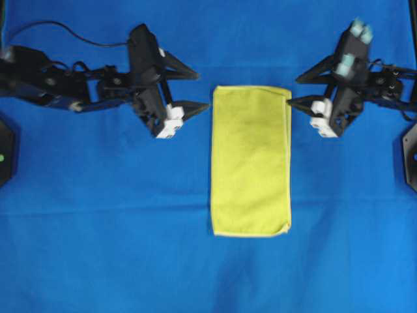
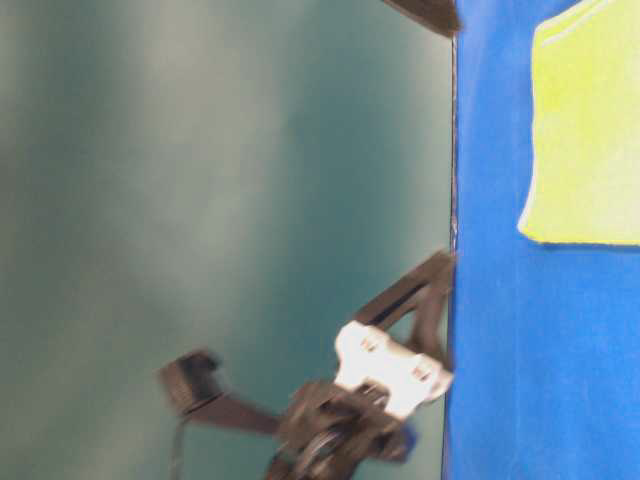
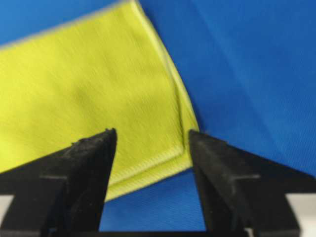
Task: Fold a vertical towel.
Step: 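Move both grippers inward to the far corners of the yellow towel, then grasp the towel's far left and right corners with both grippers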
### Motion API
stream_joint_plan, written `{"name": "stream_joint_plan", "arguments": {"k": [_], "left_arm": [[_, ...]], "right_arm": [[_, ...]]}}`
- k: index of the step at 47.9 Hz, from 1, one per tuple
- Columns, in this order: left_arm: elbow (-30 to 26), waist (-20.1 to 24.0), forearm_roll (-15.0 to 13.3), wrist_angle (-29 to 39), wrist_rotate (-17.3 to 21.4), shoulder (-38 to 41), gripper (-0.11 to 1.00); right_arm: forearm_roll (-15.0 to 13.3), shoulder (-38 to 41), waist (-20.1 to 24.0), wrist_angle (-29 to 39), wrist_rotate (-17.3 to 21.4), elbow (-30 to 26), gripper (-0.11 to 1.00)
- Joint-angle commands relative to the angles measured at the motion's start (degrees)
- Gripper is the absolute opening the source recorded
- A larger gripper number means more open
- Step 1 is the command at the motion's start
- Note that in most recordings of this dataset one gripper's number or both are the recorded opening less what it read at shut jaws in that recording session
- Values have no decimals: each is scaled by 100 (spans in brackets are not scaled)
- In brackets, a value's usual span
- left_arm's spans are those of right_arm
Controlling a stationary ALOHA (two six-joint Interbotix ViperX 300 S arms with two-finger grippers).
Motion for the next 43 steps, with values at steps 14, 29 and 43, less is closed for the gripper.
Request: {"name": "stream_joint_plan", "arguments": {"k": [14, 29, 43], "left_arm": [[-650, 158, -18, -264, 0, 1055, 79], [-888, 229, -9, -220, 9, 1441, 77], [-984, 176, 35, 9, 26, 1477, 22]], "right_arm": [[-88, 1107, -185, -149, -26, -483, 59], [-97, 1397, -229, -308, -26, -510, 59], [-97, 1450, -202, -316, -44, -519, 11]]}}
